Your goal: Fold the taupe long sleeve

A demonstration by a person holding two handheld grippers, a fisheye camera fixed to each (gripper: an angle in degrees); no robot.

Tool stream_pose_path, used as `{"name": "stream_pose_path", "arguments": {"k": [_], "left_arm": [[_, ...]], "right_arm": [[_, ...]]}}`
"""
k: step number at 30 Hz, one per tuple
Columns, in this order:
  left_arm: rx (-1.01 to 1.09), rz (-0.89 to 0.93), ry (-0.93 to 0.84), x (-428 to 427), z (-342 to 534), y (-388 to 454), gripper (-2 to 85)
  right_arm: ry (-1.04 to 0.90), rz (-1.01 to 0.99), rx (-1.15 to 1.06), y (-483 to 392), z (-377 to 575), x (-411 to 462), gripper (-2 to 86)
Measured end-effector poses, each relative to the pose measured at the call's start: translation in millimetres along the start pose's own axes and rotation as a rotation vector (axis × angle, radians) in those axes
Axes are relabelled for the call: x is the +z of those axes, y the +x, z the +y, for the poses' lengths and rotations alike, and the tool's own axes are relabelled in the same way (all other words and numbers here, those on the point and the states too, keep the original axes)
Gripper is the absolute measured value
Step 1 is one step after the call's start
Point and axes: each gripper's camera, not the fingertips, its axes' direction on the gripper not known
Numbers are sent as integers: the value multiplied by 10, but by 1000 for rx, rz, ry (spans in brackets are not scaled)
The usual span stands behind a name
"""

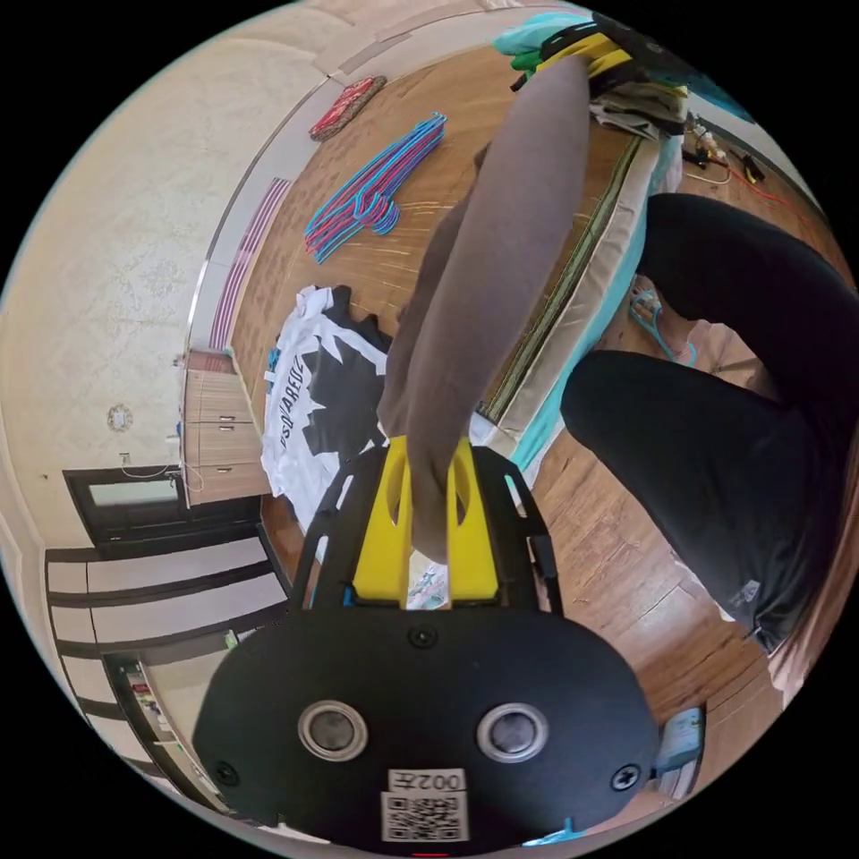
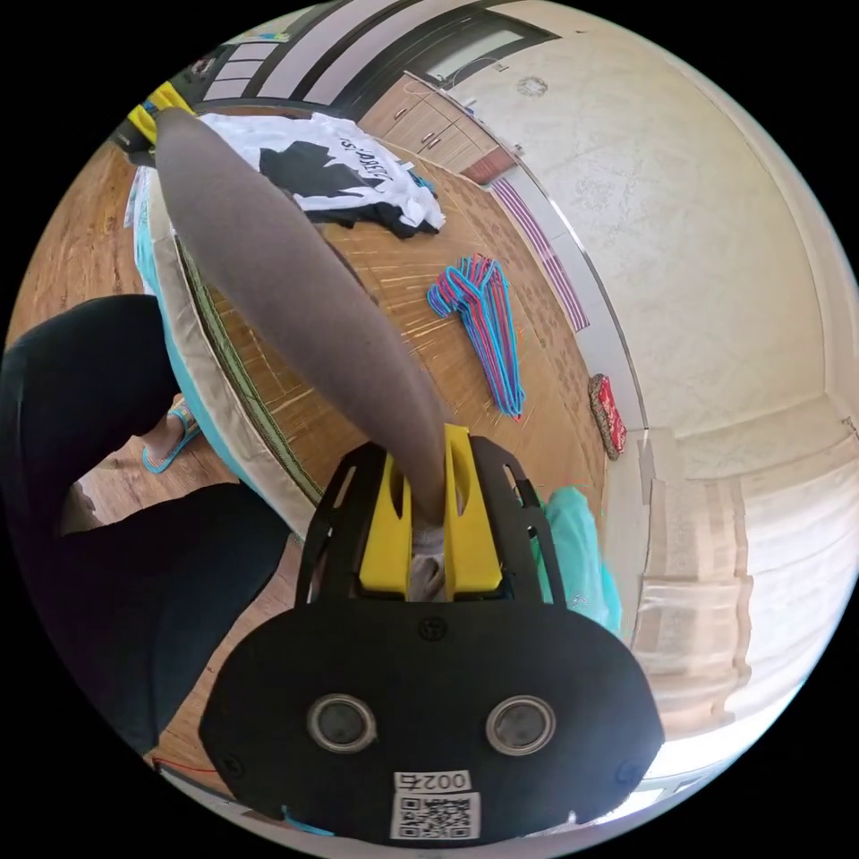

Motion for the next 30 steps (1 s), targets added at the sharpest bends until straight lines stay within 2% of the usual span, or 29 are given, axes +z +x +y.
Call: {"name": "stream_pose_path", "arguments": {"k": [4,12,21,30], "left_arm": [[54,52,6,-391,-126,-516,57],[104,21,19,-1145,-553,-1140,54],[80,-77,94,-2041,-1349,-1566,54],[62,-179,220,-2928,-2509,-1564,51]], "right_arm": [[-4,-1,-48,473,5,18,51],[-47,15,-81,1415,174,108,52],[-84,195,-30,2422,758,324,52],[-157,428,85,3242,1957,710,51]]}}
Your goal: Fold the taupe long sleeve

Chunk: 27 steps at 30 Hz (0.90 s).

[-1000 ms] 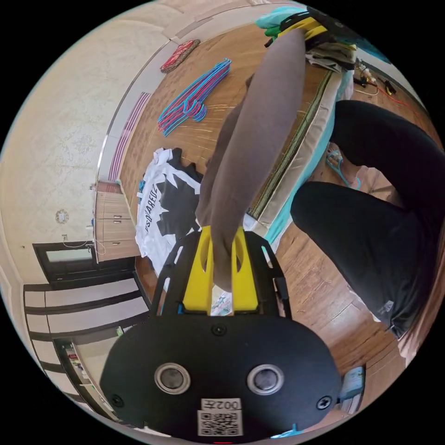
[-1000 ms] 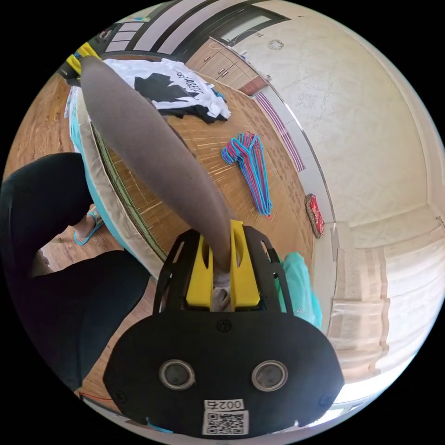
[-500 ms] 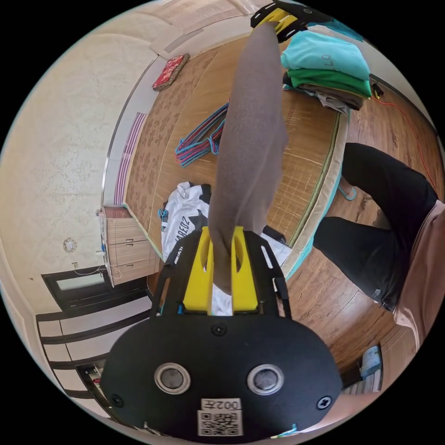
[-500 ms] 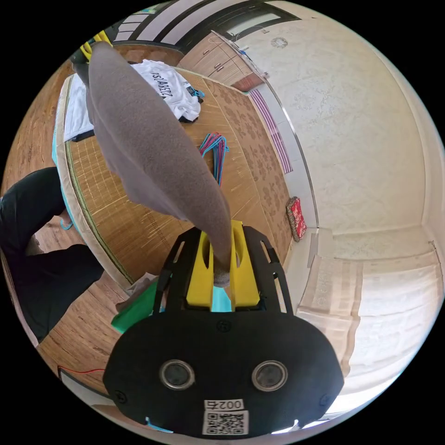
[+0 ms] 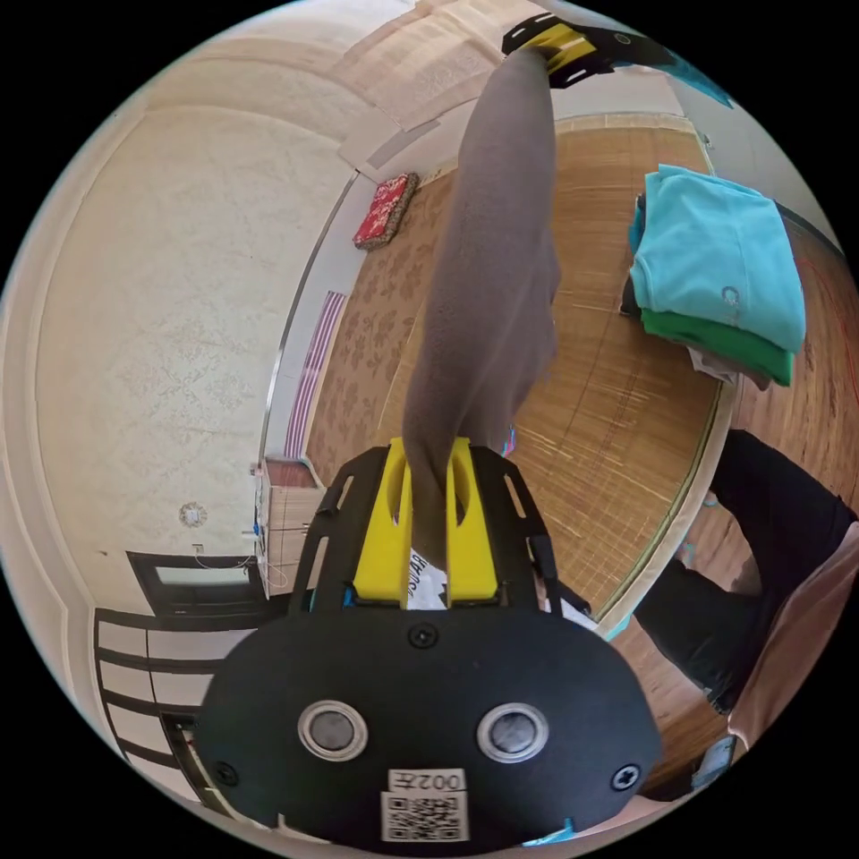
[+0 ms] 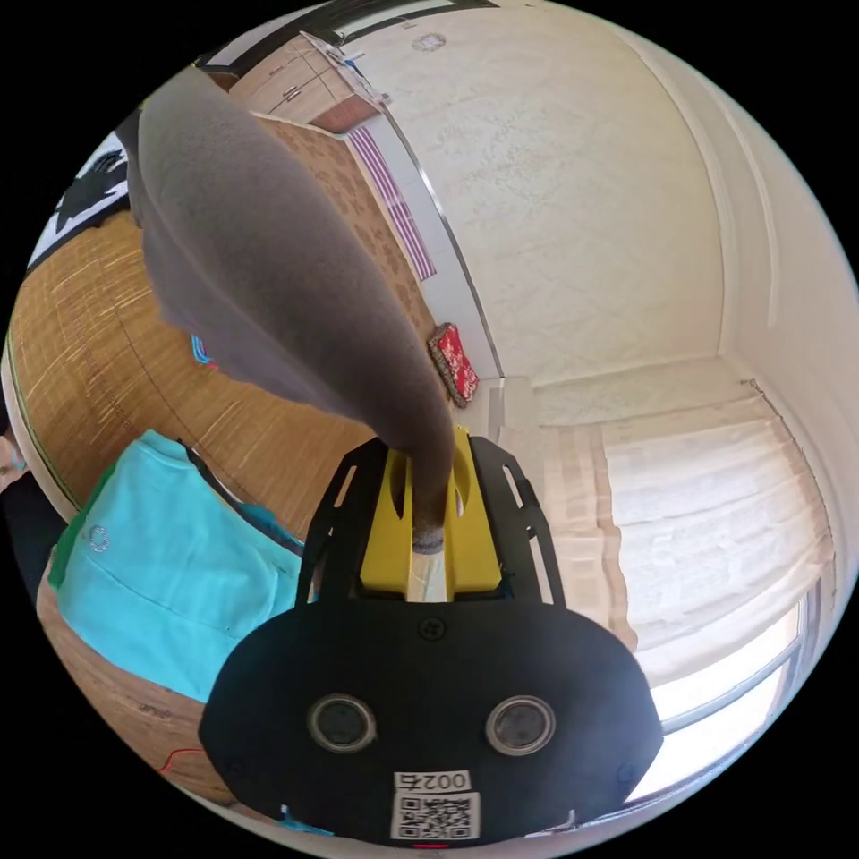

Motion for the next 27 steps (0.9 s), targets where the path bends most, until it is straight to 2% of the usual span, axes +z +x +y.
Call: {"name": "stream_pose_path", "arguments": {"k": [7,14,21,27], "left_arm": [[93,21,97,-411,-1049,210,51],[147,44,93,-491,-1674,454,51],[157,43,126,-768,-1740,554,51],[230,115,231,-1204,-1405,1027,50]], "right_arm": [[-154,75,63,184,1120,652,51],[-240,60,91,-53,1855,1234,50],[-188,78,122,-260,2408,1413,51],[-89,-1,153,-838,3364,1333,52]]}}
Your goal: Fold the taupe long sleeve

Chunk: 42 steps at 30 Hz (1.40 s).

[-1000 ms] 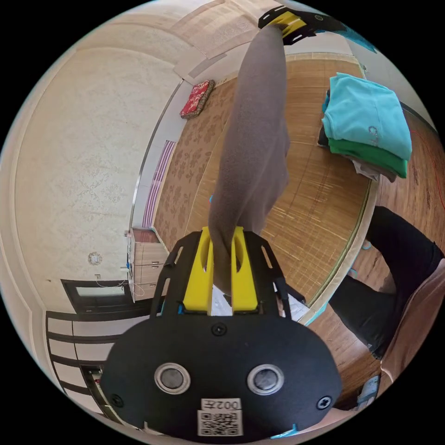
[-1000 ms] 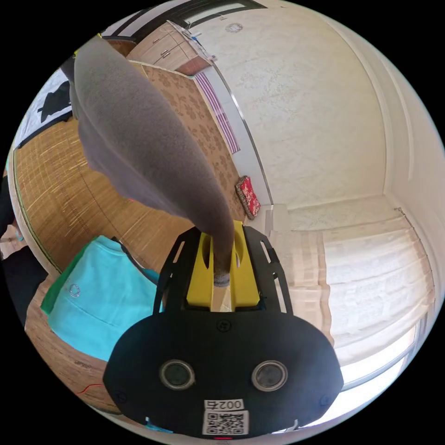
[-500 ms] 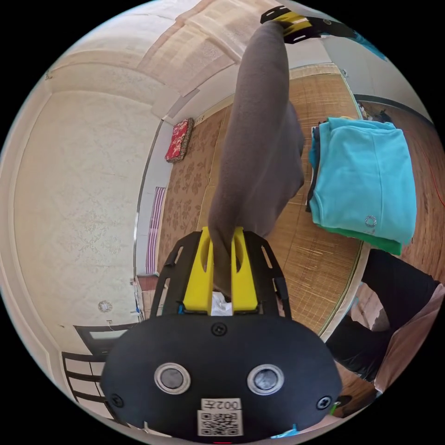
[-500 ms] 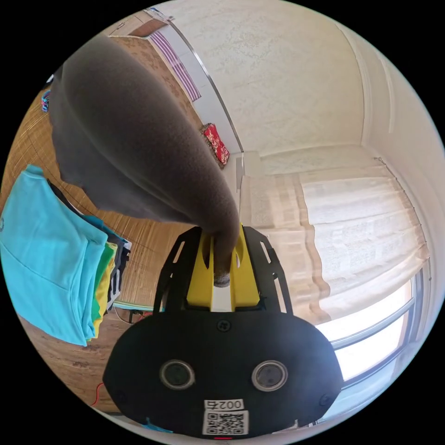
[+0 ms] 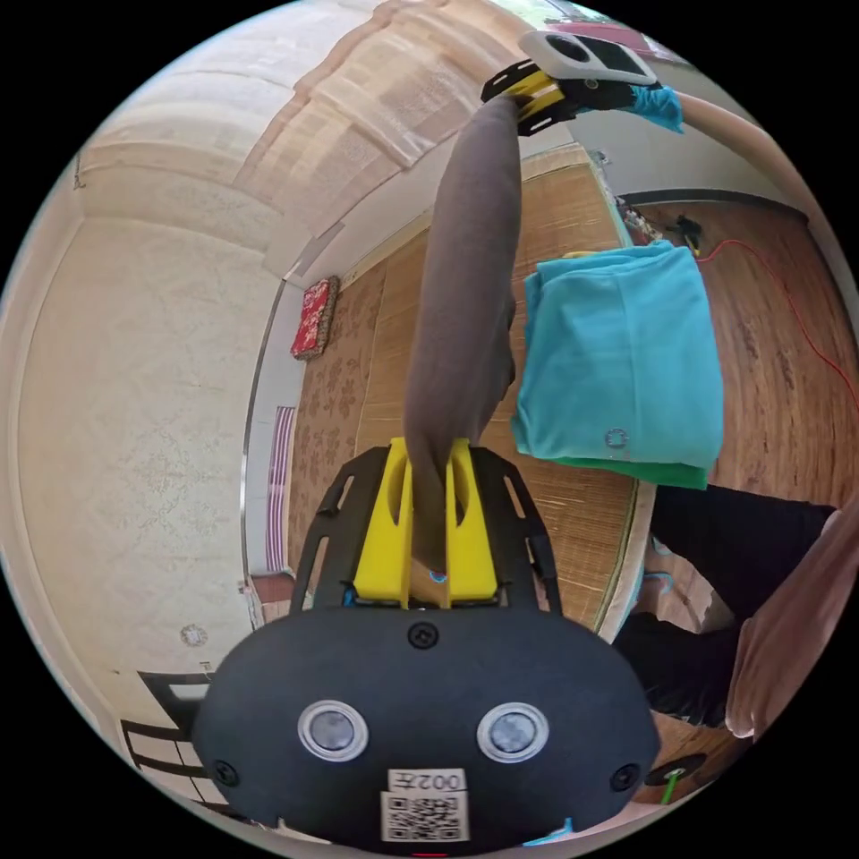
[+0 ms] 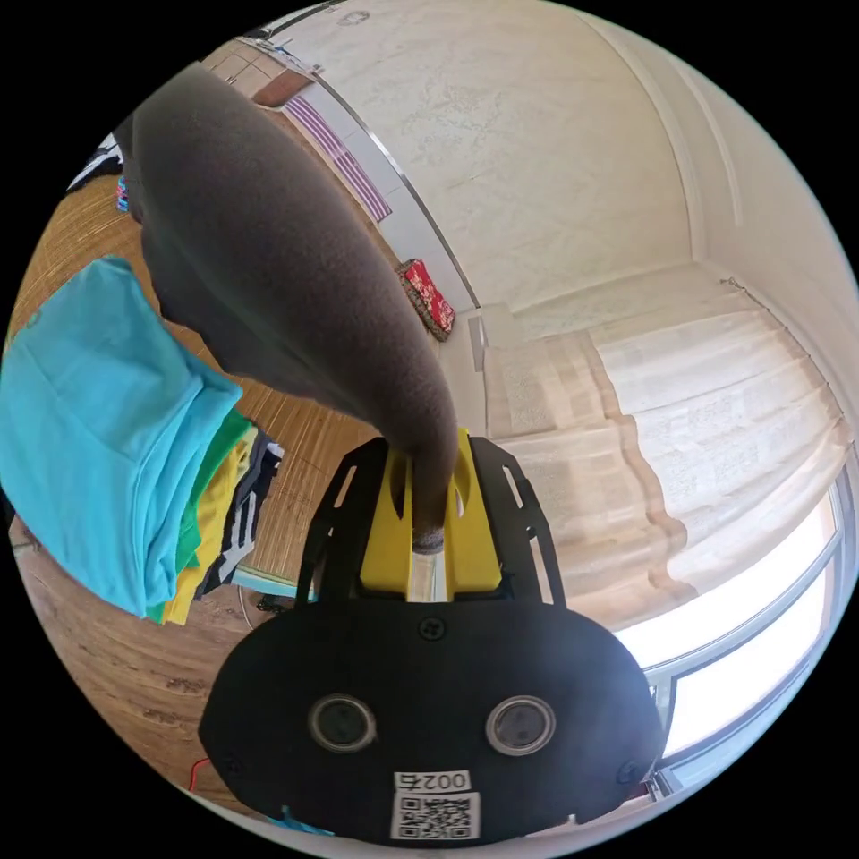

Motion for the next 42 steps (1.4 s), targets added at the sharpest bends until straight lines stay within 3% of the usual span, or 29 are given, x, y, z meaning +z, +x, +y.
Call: {"name": "stream_pose_path", "arguments": {"k": [5,16,29,34,42], "left_arm": [[89,184,69,55,166,822,59],[-80,277,188,68,587,1273,59],[-301,-73,271,-168,569,746,41],[-326,-125,351,-355,732,830,41],[-166,142,299,254,861,1660,51]], "right_arm": [[-17,-198,60,-763,1072,110,54],[-12,-228,161,-1430,1754,307,56],[22,6,300,-1067,1225,496,52],[66,61,304,-1091,1337,328,52],[-73,-107,158,-2028,2051,544,58]]}}
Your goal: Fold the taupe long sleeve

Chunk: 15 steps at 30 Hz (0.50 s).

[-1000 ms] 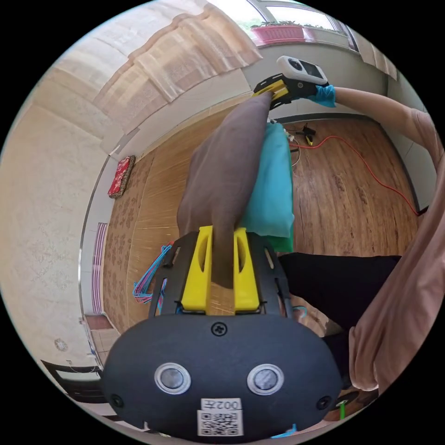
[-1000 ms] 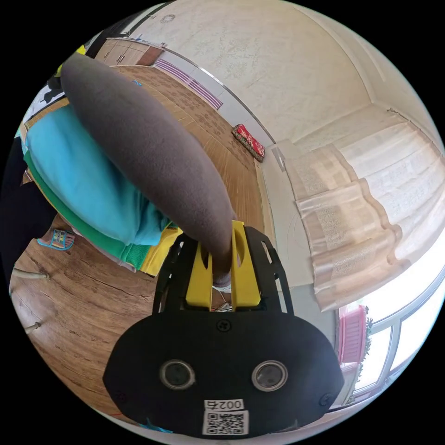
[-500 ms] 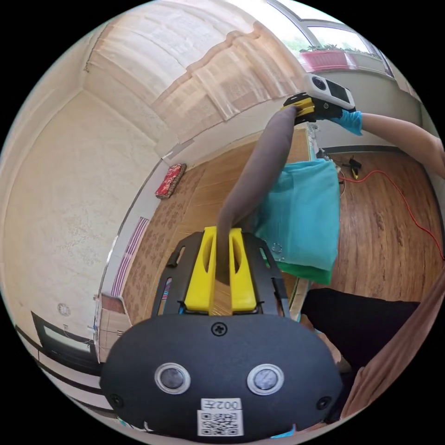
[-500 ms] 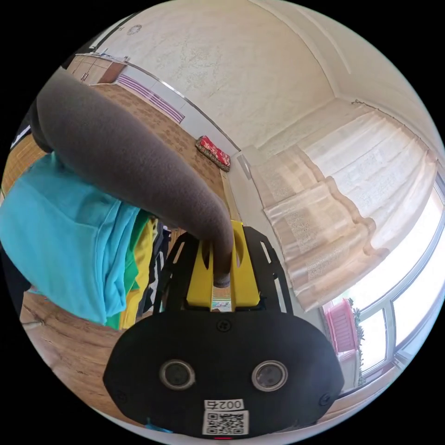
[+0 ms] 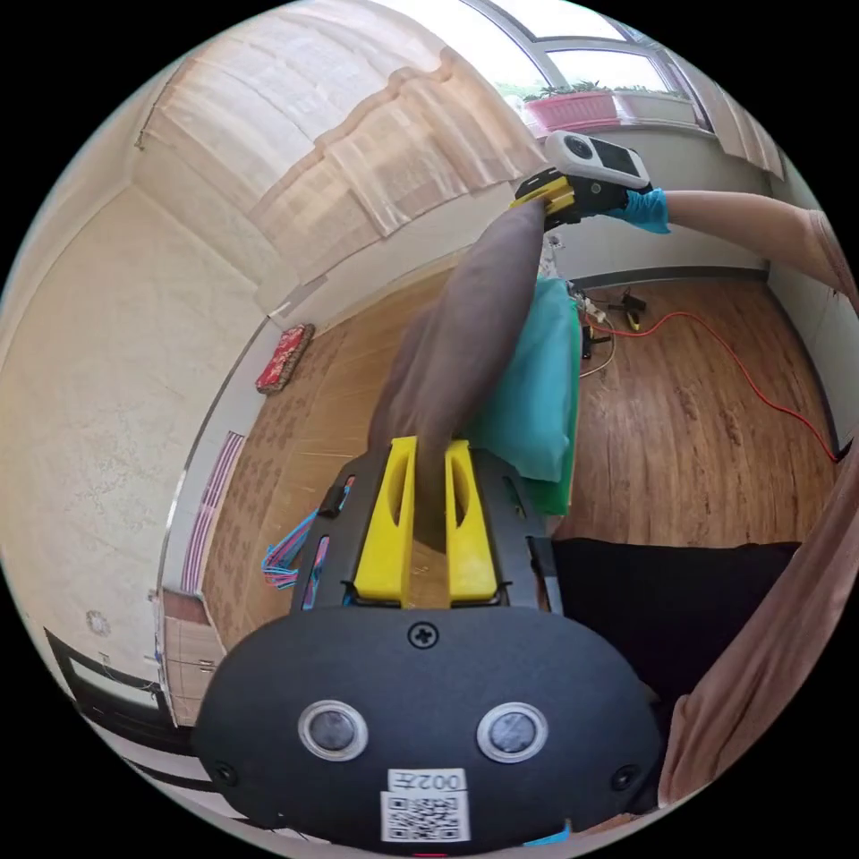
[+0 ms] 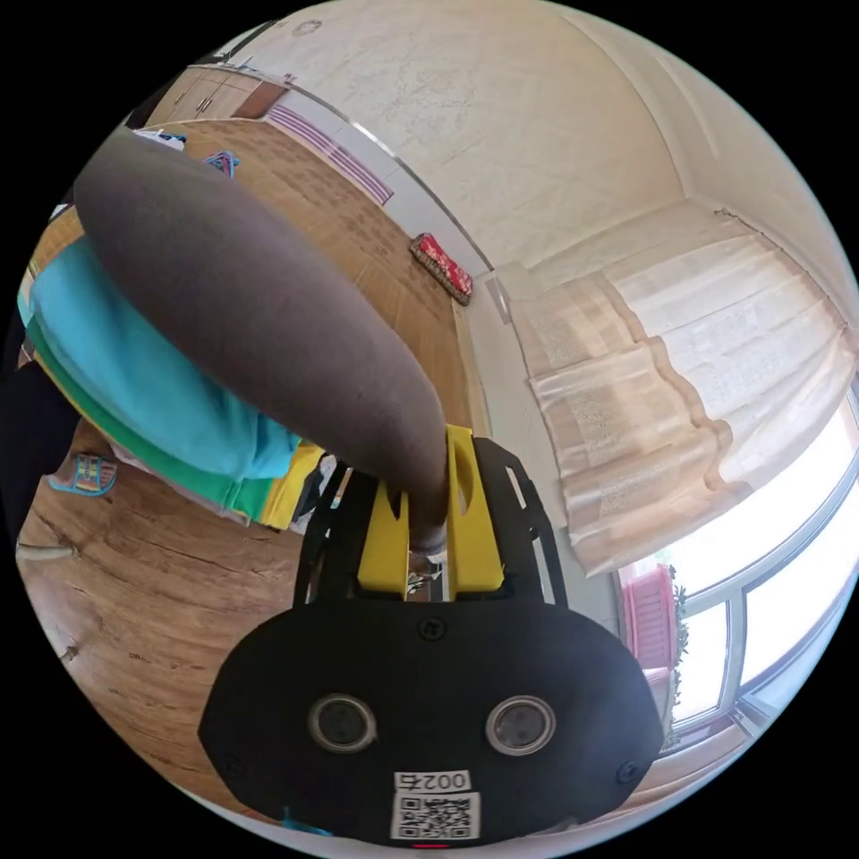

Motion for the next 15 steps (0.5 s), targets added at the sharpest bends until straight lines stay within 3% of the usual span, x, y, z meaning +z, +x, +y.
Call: {"name": "stream_pose_path", "arguments": {"k": [15], "left_arm": [[-119,172,36,362,433,59,34]], "right_arm": [[-80,-193,38,-149,242,635,93]]}}
